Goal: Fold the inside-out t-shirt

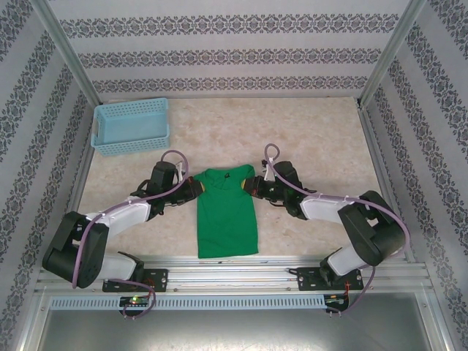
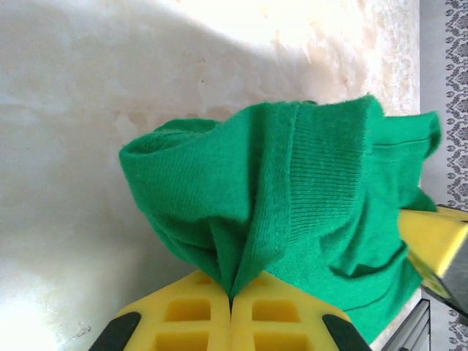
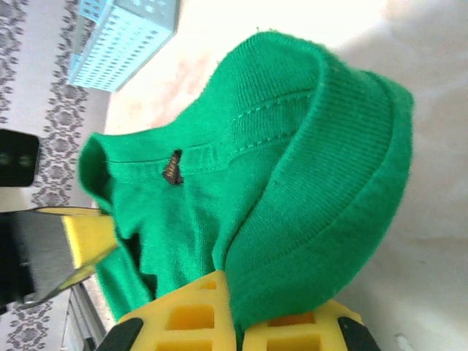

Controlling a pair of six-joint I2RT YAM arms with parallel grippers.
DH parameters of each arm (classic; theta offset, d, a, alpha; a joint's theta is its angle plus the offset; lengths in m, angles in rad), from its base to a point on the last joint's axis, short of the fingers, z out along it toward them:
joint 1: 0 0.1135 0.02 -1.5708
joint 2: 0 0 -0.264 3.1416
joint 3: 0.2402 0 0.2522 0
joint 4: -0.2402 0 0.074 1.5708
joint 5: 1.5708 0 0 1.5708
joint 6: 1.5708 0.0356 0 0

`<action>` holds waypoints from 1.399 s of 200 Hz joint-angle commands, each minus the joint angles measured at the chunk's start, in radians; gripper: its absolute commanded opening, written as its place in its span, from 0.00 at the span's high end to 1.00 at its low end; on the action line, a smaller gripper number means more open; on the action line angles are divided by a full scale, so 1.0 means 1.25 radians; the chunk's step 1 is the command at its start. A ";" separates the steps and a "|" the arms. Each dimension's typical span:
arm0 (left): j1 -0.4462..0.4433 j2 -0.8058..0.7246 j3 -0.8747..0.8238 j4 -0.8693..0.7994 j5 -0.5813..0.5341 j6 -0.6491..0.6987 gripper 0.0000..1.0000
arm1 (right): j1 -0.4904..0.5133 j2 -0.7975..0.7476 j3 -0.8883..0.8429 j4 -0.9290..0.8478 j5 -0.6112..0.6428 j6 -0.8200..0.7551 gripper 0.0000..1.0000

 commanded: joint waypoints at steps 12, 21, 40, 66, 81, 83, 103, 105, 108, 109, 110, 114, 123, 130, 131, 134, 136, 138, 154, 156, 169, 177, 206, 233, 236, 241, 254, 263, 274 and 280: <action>-0.002 0.035 0.058 0.051 0.016 -0.007 1.00 | -0.026 -0.048 0.023 -0.022 0.037 -0.028 1.00; 0.002 0.050 0.096 0.025 0.004 0.004 1.00 | -0.051 -0.042 0.044 -0.041 0.031 -0.033 1.00; 0.015 0.111 0.224 -0.058 -0.022 0.040 1.00 | -0.108 -0.009 0.122 -0.089 0.018 -0.056 1.00; 0.042 0.234 0.441 -0.105 -0.021 0.047 1.00 | -0.171 0.077 0.337 -0.199 0.013 -0.099 1.00; 0.058 0.315 0.582 -0.132 -0.027 0.048 1.00 | -0.199 0.141 0.460 -0.233 0.020 -0.118 1.00; 0.060 0.325 0.604 -0.137 -0.027 0.049 1.00 | -0.202 0.150 0.476 -0.239 0.024 -0.121 1.00; 0.078 0.417 0.783 -0.164 -0.022 0.088 1.00 | -0.230 0.230 0.633 -0.302 0.030 -0.140 1.00; 0.080 0.423 0.797 -0.169 -0.021 0.095 1.00 | -0.232 0.235 0.646 -0.305 0.027 -0.140 1.00; 0.080 0.431 0.819 -0.177 -0.022 0.105 1.00 | -0.234 0.242 0.660 -0.309 0.024 -0.141 1.00; 0.080 0.434 0.824 -0.180 -0.022 0.109 1.00 | -0.236 0.244 0.664 -0.309 0.022 -0.140 1.00; 0.080 0.436 0.832 -0.184 -0.022 0.112 1.00 | -0.236 0.246 0.668 -0.310 0.021 -0.141 1.00; 0.080 0.443 0.851 -0.196 -0.020 0.122 1.00 | -0.237 0.251 0.679 -0.313 0.018 -0.140 1.00; 0.079 0.446 0.866 -0.198 0.002 0.135 1.00 | -0.237 0.254 0.690 -0.317 0.014 -0.140 1.00; 0.078 0.436 0.844 -0.176 0.025 0.134 1.00 | -0.235 0.249 0.682 -0.318 0.010 -0.141 1.00; 0.077 0.434 0.839 -0.173 0.028 0.133 1.00 | -0.234 0.248 0.679 -0.317 0.009 -0.140 1.00; 0.075 0.425 0.823 -0.161 0.034 0.130 1.00 | -0.232 0.243 0.671 -0.316 0.006 -0.141 1.00; 0.075 0.420 0.811 -0.152 0.039 0.126 1.00 | -0.230 0.239 0.663 -0.313 0.004 -0.144 1.00; 0.075 0.413 0.797 -0.144 0.041 0.123 1.00 | -0.229 0.235 0.654 -0.311 0.004 -0.144 1.00; 0.064 0.354 0.663 -0.067 0.063 0.105 1.00 | -0.212 0.189 0.562 -0.292 0.018 -0.161 1.00; 0.062 0.347 0.646 -0.061 0.063 0.103 1.00 | -0.210 0.183 0.548 -0.288 0.020 -0.163 1.00; 0.052 0.294 0.527 0.003 0.069 0.082 1.00 | -0.198 0.144 0.454 -0.254 0.020 -0.162 1.00; 0.044 0.264 0.454 0.050 0.078 0.063 1.00 | -0.191 0.117 0.396 -0.232 0.017 -0.159 1.00; -0.013 0.174 0.254 0.132 0.104 0.031 1.00 | -0.154 0.013 0.203 -0.193 0.038 -0.147 1.00; -0.089 0.101 0.133 0.113 0.066 0.029 1.00 | -0.107 -0.069 0.069 -0.188 0.071 -0.126 1.00; -0.096 0.095 0.119 0.113 0.061 0.027 1.00 | -0.101 -0.076 0.058 -0.188 0.076 -0.124 1.00; -0.108 0.081 0.101 0.113 0.053 0.022 1.00 | -0.090 -0.089 0.041 -0.191 0.085 -0.121 1.00; -0.135 0.044 0.058 0.107 0.019 0.013 1.00 | -0.061 -0.125 0.007 -0.199 0.110 -0.115 1.00; -0.153 0.018 0.036 0.098 -0.013 0.010 1.00 | -0.044 -0.148 -0.009 -0.210 0.133 -0.116 1.00; -0.165 -0.003 0.019 0.083 -0.051 0.013 1.00 | -0.031 -0.167 -0.019 -0.224 0.157 -0.118 1.00; -0.165 -0.012 0.012 0.078 -0.070 0.013 1.00 | -0.031 -0.172 -0.019 -0.231 0.162 -0.118 1.00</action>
